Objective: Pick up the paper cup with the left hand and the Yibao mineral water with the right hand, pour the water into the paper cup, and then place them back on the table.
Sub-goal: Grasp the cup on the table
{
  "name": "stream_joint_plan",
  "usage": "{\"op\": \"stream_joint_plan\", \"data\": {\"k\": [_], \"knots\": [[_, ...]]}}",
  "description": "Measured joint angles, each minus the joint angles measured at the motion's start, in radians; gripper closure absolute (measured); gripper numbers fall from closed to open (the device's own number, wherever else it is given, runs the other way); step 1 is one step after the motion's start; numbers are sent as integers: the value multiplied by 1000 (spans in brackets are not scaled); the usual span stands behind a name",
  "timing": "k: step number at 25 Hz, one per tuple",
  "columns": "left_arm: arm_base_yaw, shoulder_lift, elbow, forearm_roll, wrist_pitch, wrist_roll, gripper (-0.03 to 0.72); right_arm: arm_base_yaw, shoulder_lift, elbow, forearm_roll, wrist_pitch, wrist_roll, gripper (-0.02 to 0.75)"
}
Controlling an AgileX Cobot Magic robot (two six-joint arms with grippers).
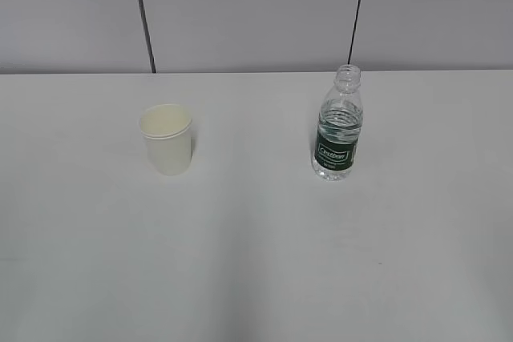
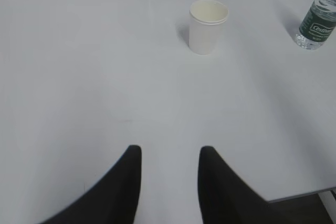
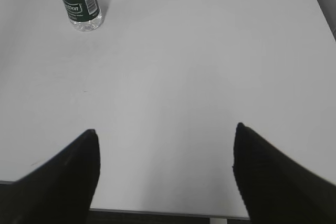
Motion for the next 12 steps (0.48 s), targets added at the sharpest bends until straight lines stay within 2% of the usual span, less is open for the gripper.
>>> {"op": "stream_joint_plan", "data": {"k": [12], "knots": [[0,0,0,0,0,0,455,0,0,0,0,0,0,153]]}}
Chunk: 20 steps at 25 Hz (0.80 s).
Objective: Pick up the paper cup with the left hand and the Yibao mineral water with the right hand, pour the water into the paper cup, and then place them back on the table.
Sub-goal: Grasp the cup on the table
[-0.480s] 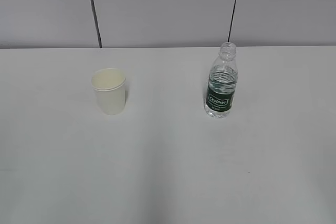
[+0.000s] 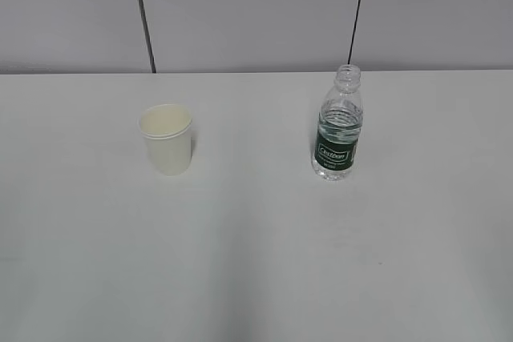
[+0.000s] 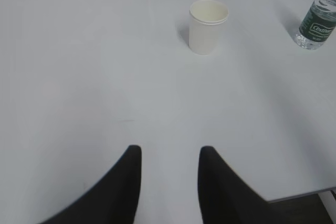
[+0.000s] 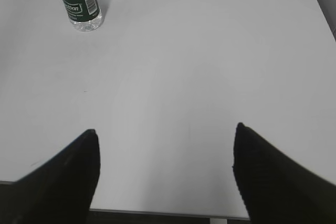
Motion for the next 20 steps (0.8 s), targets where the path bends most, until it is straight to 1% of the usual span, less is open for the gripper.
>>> {"op": "stream_joint_plan", "data": {"k": [14,20], "knots": [[0,0,0,-3,0,0,455,0,0,0,0,0,0,153],[0,0,-12,-8,-15,0,437,0,0,0,0,0,0,153]]}}
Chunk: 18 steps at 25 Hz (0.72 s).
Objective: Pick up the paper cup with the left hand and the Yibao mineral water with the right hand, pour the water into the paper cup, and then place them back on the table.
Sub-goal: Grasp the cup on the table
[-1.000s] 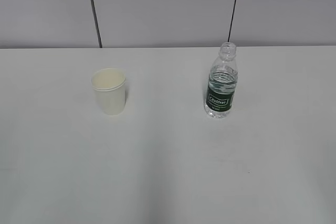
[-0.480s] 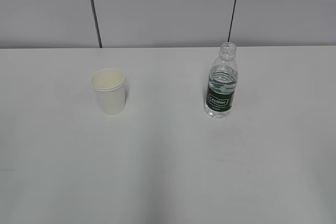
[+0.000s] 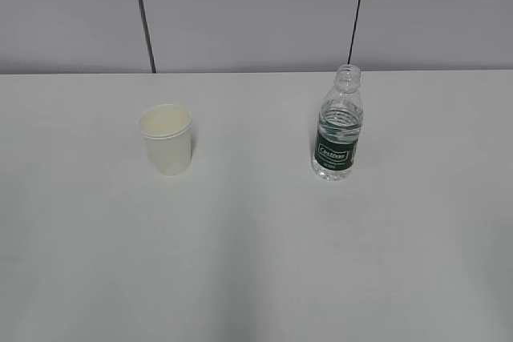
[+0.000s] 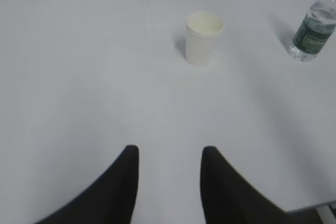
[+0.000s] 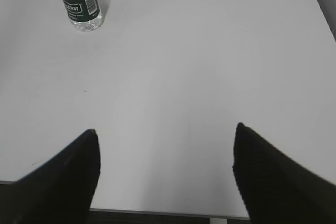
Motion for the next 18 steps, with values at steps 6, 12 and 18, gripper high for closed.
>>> {"op": "stream_joint_plan", "data": {"k": [6,12,18], "knots": [[0,2,-19,-49,-194,0,297,0,0,0,0,0,0,153],[0,76,-19,-65,-355,0,114,0,0,0,0,0,0,153],[0,259,-19,-64,-462,0,104,0,0,0,0,0,0,153]]}}
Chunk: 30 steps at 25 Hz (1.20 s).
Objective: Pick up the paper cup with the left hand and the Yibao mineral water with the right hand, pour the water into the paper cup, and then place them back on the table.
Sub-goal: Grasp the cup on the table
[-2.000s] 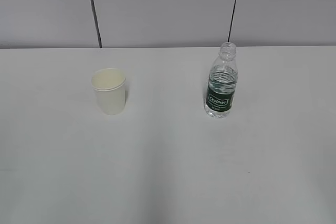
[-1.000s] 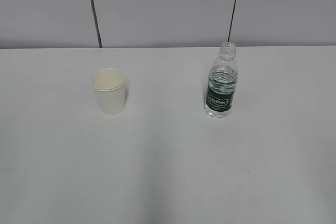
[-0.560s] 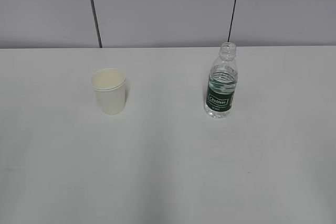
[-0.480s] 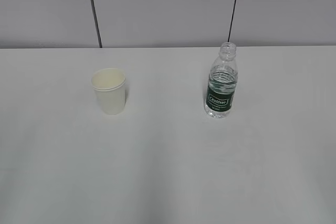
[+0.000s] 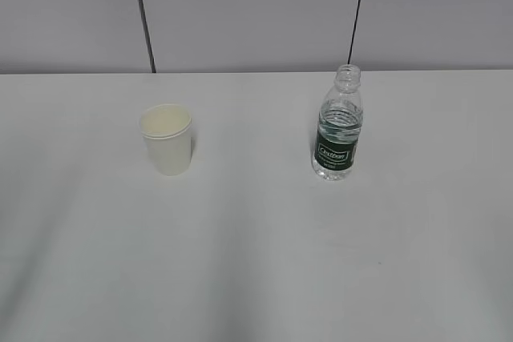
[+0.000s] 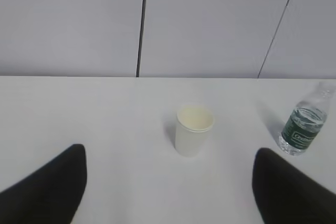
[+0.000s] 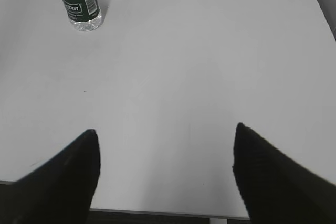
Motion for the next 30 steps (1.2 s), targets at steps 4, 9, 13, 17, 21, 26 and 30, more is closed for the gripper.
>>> {"op": "stream_joint_plan", "data": {"k": [4,9,13,17,21,26,30], "knots": [[0,125,0,0,-134,0,106,0,0,0,0,0,0,153],[0,258,0,-16,-243,0,132,0,0,0,0,0,0,153],[0,356,0,-19,-333,0,137,0,0,0,0,0,0,153],[0,455,0,-3,-457,0,139,0,0,0,0,0,0,153],[0,569,1,22,-565,0,139,0,0,0,0,0,0,153],[0,725,31,30,-712,0,139,0,0,0,0,0,0,153],[-16,840,67,30,-813,0,141,0,0,0,0,0,0,153]]}}
